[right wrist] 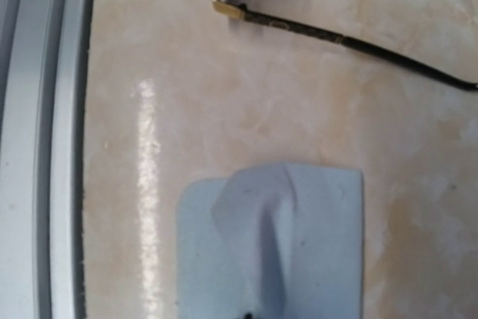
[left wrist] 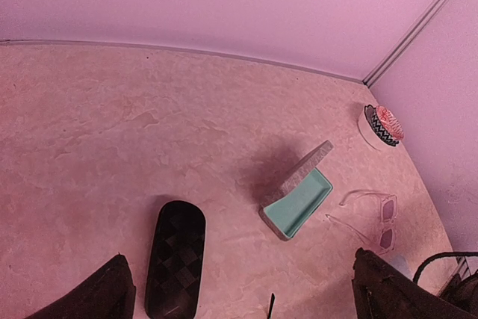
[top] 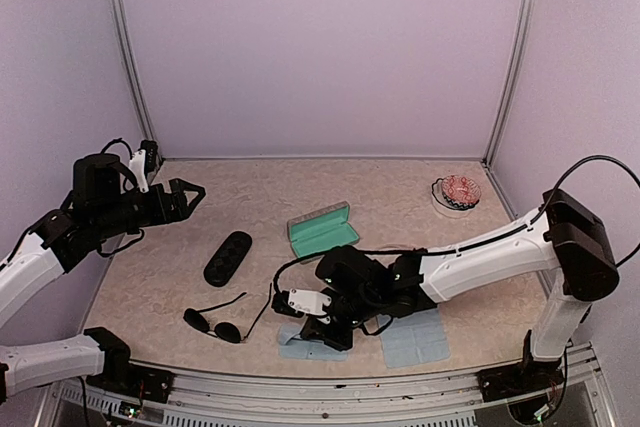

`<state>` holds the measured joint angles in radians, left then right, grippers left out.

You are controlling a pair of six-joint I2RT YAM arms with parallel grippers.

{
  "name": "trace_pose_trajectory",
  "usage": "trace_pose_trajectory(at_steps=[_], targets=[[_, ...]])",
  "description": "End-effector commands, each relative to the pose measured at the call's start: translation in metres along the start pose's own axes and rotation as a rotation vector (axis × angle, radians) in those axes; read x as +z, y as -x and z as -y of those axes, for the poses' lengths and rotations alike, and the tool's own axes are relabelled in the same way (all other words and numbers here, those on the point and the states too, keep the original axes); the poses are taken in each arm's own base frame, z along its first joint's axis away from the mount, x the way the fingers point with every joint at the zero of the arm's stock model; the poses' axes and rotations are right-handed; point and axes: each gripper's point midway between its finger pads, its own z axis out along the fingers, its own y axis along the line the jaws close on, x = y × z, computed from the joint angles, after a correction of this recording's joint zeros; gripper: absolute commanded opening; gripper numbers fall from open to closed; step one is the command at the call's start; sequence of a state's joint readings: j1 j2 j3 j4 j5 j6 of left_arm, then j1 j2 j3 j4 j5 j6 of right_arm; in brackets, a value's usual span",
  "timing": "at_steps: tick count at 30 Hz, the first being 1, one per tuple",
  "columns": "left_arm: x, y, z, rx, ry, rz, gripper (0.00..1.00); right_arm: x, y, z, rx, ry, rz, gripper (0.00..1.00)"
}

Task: Organize the sunglasses
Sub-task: Fold the glasses cleaning cloth at the center of the board, then pick up the folded cleaning cloth from the center of the board.

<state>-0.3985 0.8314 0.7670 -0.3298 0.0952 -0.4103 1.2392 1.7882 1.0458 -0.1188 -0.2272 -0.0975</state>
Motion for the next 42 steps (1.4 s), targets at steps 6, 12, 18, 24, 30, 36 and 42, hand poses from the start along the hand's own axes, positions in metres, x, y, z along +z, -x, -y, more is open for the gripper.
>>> trace_pose_trajectory(at_steps=[6,12,18,24,30,36,42], targets=[[-0.003,0.002,0.0,0.009,-0.005,0.01,0.99,0.008,-0.009,-0.016,0.007,0.035,-0.038,0.0],[-0.003,0.002,0.001,0.008,-0.008,0.01,0.99,0.013,-0.016,-0.018,0.011,0.039,-0.062,0.0],[-0.003,0.002,0.0,0.009,-0.008,0.01,0.99,0.022,-0.029,-0.021,0.019,0.049,-0.106,0.0],[-0.002,0.001,0.001,0.008,-0.011,0.006,0.99,0.015,-0.022,-0.026,0.025,0.06,-0.082,0.2],[-0.001,0.001,0.001,0.008,-0.015,0.004,0.99,-0.013,-0.006,-0.014,0.036,-0.031,-0.026,0.32],[0.002,-0.004,0.007,0.016,-0.034,-0.017,0.99,-0.043,-0.003,0.001,0.103,-0.121,0.027,0.35],[0.004,-0.012,0.018,0.042,-0.032,-0.04,0.99,-0.04,-0.022,0.026,0.222,-0.227,-0.003,0.19]])
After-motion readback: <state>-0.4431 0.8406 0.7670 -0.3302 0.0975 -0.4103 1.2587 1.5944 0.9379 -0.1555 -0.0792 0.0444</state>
